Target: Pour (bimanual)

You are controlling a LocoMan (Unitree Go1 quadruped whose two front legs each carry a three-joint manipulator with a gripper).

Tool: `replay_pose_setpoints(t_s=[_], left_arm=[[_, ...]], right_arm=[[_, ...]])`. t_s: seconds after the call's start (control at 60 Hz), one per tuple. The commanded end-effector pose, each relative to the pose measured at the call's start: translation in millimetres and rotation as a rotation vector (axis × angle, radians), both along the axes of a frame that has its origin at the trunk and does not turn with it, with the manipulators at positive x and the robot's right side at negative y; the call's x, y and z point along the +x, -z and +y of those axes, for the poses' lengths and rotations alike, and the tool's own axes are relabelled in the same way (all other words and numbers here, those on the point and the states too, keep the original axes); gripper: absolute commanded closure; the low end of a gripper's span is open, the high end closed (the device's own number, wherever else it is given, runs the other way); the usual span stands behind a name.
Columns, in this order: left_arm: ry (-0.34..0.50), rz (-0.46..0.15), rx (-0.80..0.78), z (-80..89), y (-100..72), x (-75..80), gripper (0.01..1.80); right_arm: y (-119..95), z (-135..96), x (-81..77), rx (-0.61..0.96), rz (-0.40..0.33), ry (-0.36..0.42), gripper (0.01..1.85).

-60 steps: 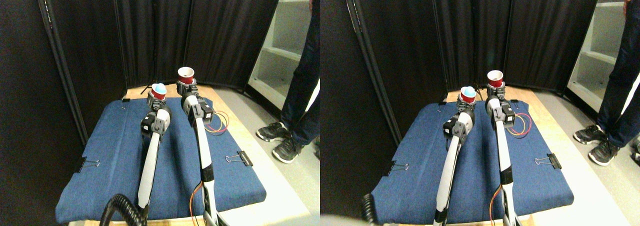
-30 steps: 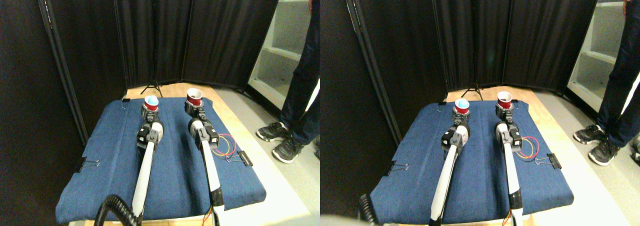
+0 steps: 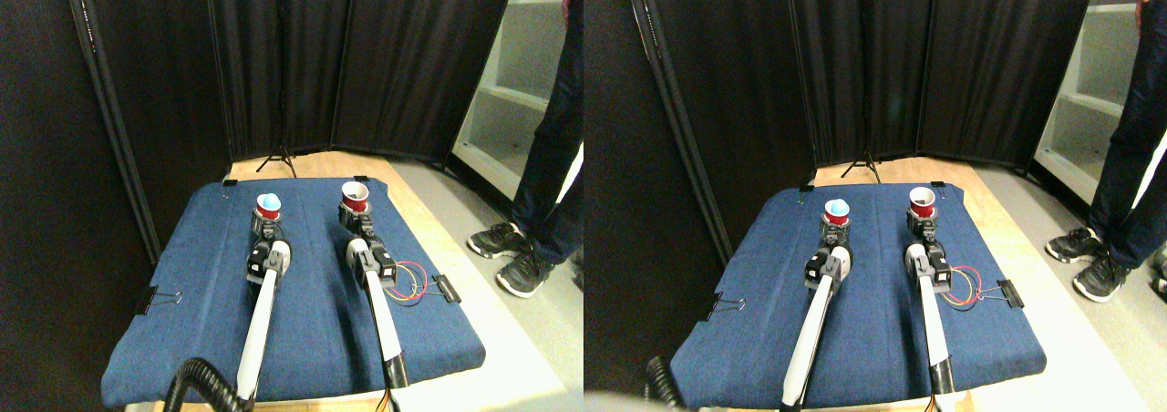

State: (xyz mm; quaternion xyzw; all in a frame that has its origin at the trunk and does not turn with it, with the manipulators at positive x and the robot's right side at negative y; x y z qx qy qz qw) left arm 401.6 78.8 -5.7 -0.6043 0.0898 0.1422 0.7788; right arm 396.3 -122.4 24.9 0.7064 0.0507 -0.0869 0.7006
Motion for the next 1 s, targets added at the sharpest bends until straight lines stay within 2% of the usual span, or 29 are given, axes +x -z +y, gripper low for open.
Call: replay_pose_setpoints(t_s=[0.017, 0.117, 0.333, 0.45, 0.467, 0.533, 0.6, 0.7, 0.867, 1.0], left_arm=[[-0.01, -0.045, -0.019, -2.1, -4.8, 4.4, 1.48], [-0.016, -0.031, -0.034, -2.1, 0.1, 5.6, 1.48], [-0.03, -0.016, -0.035, -1.3, 10.9, 4.3, 1.48], [-0.031, -0.007, -0.029, -1.0, 16.8, 1.2, 1.48], [-0.031, -0.001, -0.029, -0.6, 19.1, 0.8, 1.48], [-0.03, 0.003, -0.02, -0.6, 22.3, -1.4, 1.48], [-0.08, 0.007, 0.002, 0.1, 27.5, -3.9, 1.48], [-0.108, 0.013, -0.015, 1.8, 33.4, -6.6, 1.48], [-0.122, 0.014, -0.008, 3.8, 40.8, -8.8, 1.48], [-0.128, 0.017, 0.006, 3.1, 42.2, -10.8, 1.48]], right_arm=[[10.1, -1.0, 2.3, -0.013, -0.002, 0.018, 1.53], [22.6, -5.0, 3.3, 0.003, 0.012, 0.039, 1.53], [33.4, -9.8, -0.6, -0.026, 0.032, 0.056, 1.53], [39.1, -10.5, -2.6, 0.013, 0.034, 0.049, 1.53], [40.3, -10.4, -3.5, 0.013, 0.046, 0.066, 1.53], [42.3, -11.4, -4.1, 0.011, 0.04, 0.055, 1.53], [42.6, -11.9, -5.1, 0.024, 0.042, 0.064, 1.53], [41.9, -12.8, -5.4, 0.019, 0.04, 0.067, 1.53], [41.9, -13.6, -7.0, -0.013, 0.053, 0.075, 1.53], [44.0, -14.5, -6.9, -0.031, 0.052, 0.049, 1.53]])
